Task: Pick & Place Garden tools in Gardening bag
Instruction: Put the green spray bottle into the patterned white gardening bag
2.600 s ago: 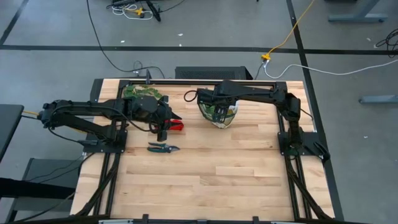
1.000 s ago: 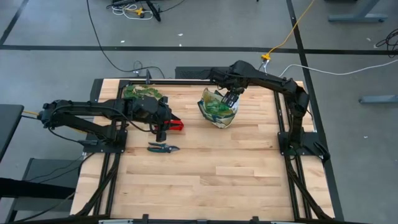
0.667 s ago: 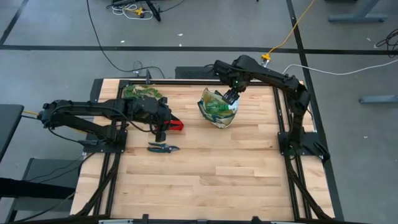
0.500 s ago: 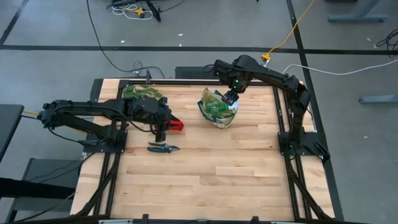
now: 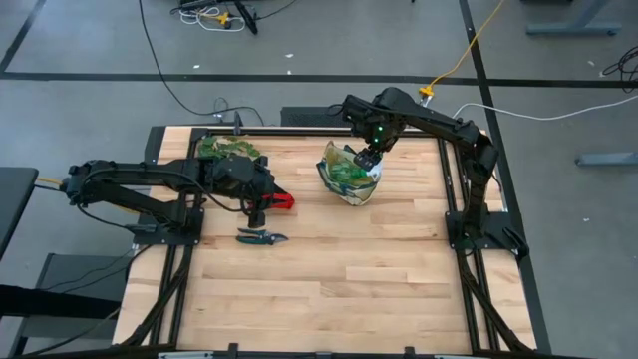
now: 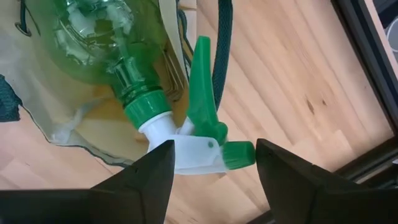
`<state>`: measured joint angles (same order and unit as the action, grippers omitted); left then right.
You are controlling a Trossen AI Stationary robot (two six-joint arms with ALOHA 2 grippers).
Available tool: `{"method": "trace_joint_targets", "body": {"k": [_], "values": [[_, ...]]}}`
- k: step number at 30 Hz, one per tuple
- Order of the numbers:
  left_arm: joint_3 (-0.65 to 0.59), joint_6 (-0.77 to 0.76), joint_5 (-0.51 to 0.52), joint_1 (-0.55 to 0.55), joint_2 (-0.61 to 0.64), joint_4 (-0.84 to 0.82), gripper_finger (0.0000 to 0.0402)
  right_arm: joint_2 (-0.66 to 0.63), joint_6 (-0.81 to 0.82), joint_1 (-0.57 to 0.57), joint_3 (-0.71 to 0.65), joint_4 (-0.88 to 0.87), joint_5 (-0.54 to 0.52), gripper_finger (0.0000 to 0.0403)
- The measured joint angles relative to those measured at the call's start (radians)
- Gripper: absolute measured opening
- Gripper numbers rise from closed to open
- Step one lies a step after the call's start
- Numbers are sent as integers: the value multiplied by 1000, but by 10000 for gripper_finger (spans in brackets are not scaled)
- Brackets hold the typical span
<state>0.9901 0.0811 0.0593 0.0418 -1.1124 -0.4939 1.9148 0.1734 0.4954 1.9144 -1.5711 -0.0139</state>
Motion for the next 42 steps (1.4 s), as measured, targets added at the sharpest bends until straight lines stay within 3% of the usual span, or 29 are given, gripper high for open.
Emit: {"method": "trace_joint_targets", "body": {"k": [14, 30, 36, 42], "values": [[0, 6, 0, 0, 0, 0, 103, 0, -26, 1, -132, -2, 96, 224], [0, 2, 0, 0, 0, 12, 103, 0, -84, 2, -115, 10, 97, 224], [0, 1, 0, 0, 0, 11, 103, 0, -82, 0, -27, 57, 197, 224], [0, -12, 0, 0, 0, 8, 103, 0, -84, -41, -30, 128, 216, 224]]}}
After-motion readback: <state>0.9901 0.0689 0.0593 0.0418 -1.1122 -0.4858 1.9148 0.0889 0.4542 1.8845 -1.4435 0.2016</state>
